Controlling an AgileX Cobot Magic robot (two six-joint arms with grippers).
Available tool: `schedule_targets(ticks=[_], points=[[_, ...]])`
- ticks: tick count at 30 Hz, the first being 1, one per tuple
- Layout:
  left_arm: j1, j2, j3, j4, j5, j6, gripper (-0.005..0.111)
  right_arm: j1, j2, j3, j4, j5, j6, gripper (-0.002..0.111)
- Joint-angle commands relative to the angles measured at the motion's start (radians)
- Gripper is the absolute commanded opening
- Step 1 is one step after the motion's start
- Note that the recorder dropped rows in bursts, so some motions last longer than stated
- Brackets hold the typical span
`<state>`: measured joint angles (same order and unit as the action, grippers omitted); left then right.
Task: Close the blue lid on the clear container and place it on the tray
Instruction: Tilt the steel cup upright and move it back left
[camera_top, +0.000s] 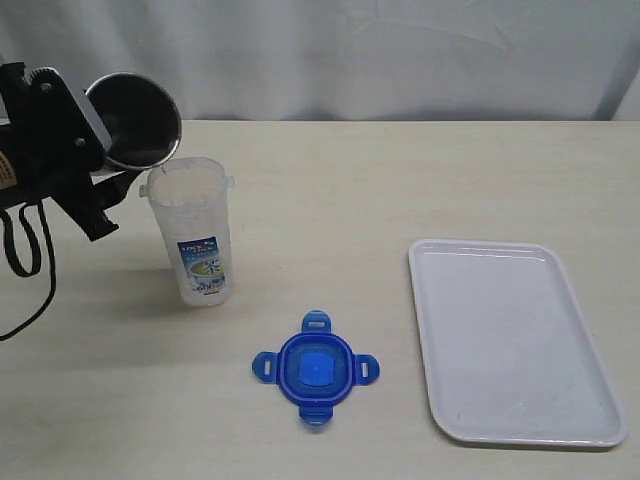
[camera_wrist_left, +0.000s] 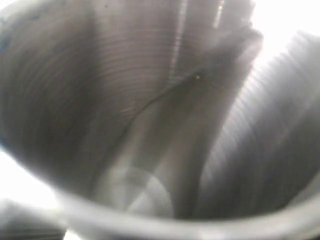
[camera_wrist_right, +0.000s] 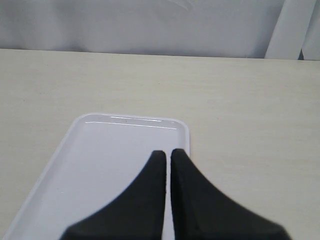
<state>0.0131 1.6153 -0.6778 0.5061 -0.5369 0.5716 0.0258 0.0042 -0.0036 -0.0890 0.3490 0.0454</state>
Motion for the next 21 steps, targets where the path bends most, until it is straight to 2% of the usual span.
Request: schedule_targets(ticks=[1, 8, 11, 16, 21], points=[[-0.003, -0.010, -0.014, -0.024, -0.033, -0.180, 0.000, 0.001, -0.004, 0.004, -0.005, -0.003, 0.000, 0.004], [-0.003, -0.010, -0.014, -0.022, -0.022, -0.345, 0.000, 0.001, -0.004, 0.004, -0.005, -0.003, 0.000, 0.004], [-0.003, -0.008, -0.014, -0.092, -0.080, -0.492, 0.000, 0.001, -0.004, 0.004, -0.005, -0.003, 0.000, 0.004], [-0.001, -0.004, -0.026, -0.229, -0.084, -0.552, 0.000, 0.001, -0.004, 0.004, -0.005, -0.003, 0.000, 0.004], [0.011, 0.042, -0.074, -0.231, -0.059, -0.667, 0.000, 0.001, -0.004, 0.004, -0.005, -0.003, 0.000, 0.004]])
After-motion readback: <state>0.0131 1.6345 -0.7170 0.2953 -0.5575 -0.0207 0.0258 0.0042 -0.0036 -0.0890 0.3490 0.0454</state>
